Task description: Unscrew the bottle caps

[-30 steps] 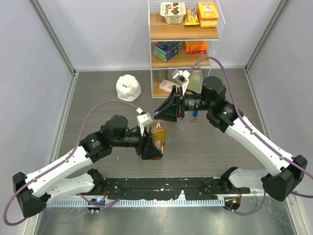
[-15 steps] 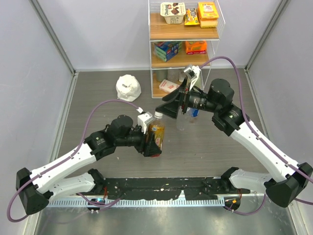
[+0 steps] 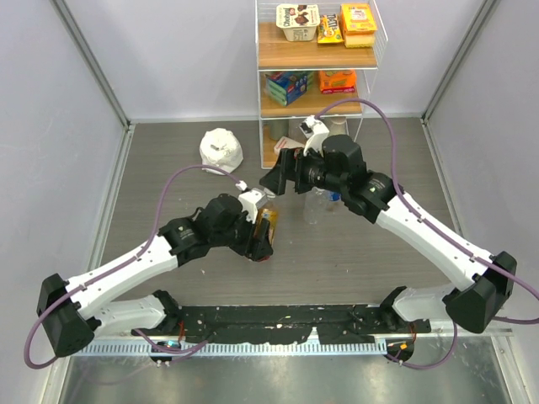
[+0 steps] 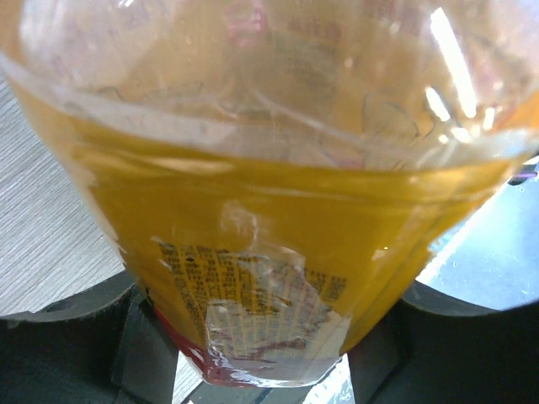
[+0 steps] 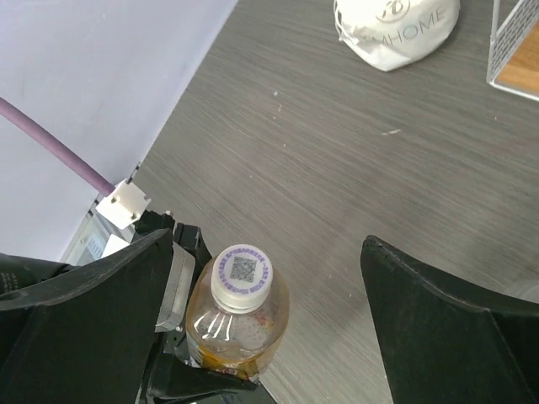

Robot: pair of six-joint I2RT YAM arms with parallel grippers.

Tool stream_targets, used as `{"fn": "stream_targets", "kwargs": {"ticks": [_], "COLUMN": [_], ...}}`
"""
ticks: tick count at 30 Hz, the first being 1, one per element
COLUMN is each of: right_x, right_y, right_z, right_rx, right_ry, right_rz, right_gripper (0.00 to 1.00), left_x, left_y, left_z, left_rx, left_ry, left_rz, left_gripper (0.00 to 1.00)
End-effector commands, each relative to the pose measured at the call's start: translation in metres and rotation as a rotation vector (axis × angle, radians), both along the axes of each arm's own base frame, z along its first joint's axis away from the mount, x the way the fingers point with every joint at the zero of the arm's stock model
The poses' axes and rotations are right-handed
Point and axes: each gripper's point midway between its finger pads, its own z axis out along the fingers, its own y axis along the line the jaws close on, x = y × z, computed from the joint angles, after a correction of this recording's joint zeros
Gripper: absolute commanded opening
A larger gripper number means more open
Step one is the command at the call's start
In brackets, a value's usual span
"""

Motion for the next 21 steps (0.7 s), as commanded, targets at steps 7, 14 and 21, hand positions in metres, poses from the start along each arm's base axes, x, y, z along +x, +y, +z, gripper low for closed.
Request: {"fn": "stream_targets", "kwargs": {"ticks": [7, 14, 21], "right_x": [0.005, 0.005, 0.002], "right_y": [0.013, 0.019, 0.025], "right_z": [0.000, -0.012, -0.015], "right_rx": [-0.001, -0.006, 0.007], "right_ry": [0.044, 0.085, 0.103], "right_rz": [-0.050, -0.048, -0.026], "right_gripper": [0.83, 0.67, 0.58], "left_x": [0.016, 0.016, 0.017], "left_y": [-0.002, -0.001, 0.000], "left_z": [0.008, 0.010, 0.012], "left_rx": [0.025, 0.019, 0.020], "left_ry": [-0.029, -0.035, -0.043], "left_rz": [0.046, 0.055, 0.063], "left_gripper": [0.00, 0.00, 0.00]}}
